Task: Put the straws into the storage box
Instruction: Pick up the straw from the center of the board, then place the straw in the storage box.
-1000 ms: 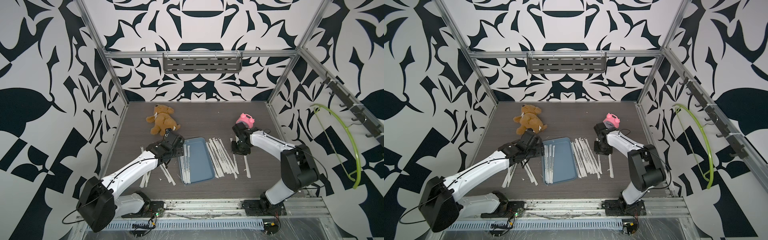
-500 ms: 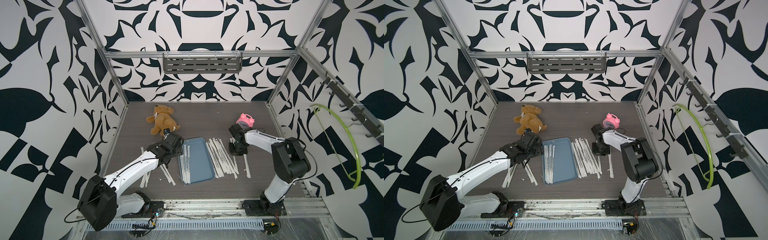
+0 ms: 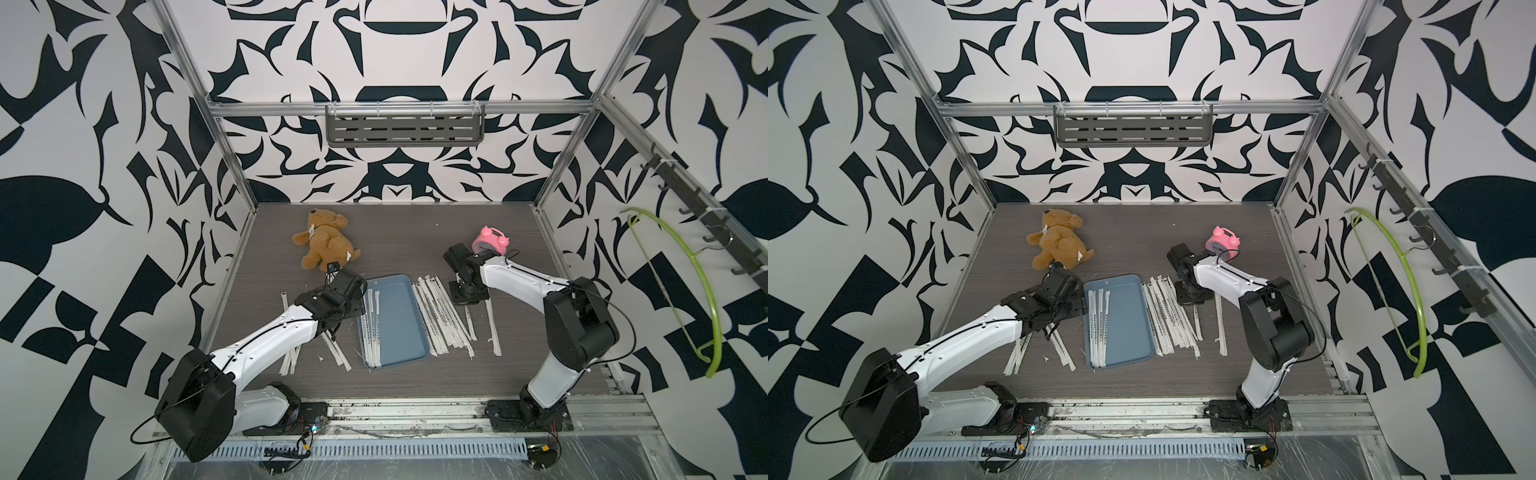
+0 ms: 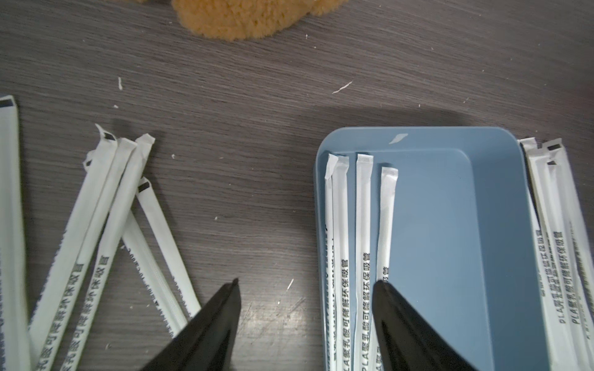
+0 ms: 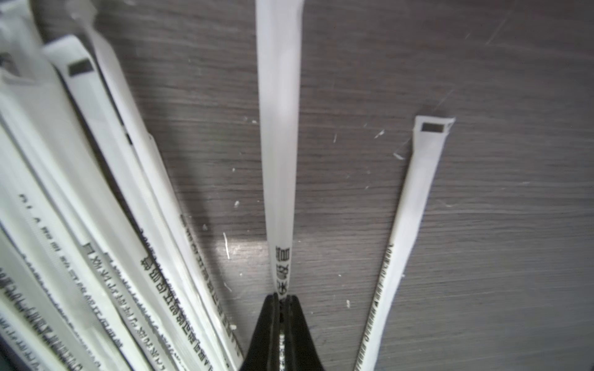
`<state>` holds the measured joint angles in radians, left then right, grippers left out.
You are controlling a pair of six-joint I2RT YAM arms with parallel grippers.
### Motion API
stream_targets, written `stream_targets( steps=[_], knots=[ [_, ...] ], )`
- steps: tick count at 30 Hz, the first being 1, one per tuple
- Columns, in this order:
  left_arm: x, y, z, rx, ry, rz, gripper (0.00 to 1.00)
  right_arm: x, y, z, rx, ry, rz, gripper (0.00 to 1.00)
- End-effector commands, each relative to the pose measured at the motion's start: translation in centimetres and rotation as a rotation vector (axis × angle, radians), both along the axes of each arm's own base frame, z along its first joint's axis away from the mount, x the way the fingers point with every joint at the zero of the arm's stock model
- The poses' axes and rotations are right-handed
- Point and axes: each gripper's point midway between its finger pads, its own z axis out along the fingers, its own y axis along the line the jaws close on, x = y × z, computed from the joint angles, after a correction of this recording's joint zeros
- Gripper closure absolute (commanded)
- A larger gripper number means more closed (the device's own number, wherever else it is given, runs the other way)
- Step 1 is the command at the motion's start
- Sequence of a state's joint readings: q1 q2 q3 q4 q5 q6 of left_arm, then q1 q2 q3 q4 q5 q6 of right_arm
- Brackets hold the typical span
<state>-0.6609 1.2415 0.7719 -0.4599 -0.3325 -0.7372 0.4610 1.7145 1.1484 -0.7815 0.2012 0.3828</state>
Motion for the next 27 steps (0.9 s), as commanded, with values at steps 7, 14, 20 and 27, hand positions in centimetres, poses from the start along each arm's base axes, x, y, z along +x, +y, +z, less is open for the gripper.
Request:
stream_targets(
  steps=[7,14,20,27],
  knots=[
    [-0.5,-0.2,-0.6,-0.07,0.015,0.002,0.29,1.8,1.6,7.4,-0.049,-0.129,0.073,0.94],
    [-1.3,0.3,-1.4,-0.129,0.055,0.021,0.31,-3.0,15.5,9.5,0.426,-0.172,0.021,0.96],
    [-2.6,0.1,-2.6,-0.228,0.078,0.044,0.37,-5.5,23.4,6.2,0.517,-0.147,0.0,0.97],
    [-3.3,-1.1,-4.1,-0.275,0.124,0.007,0.43,-8.2,24.9,0.4,0.486,0.042,0.046,0.97]
  ],
)
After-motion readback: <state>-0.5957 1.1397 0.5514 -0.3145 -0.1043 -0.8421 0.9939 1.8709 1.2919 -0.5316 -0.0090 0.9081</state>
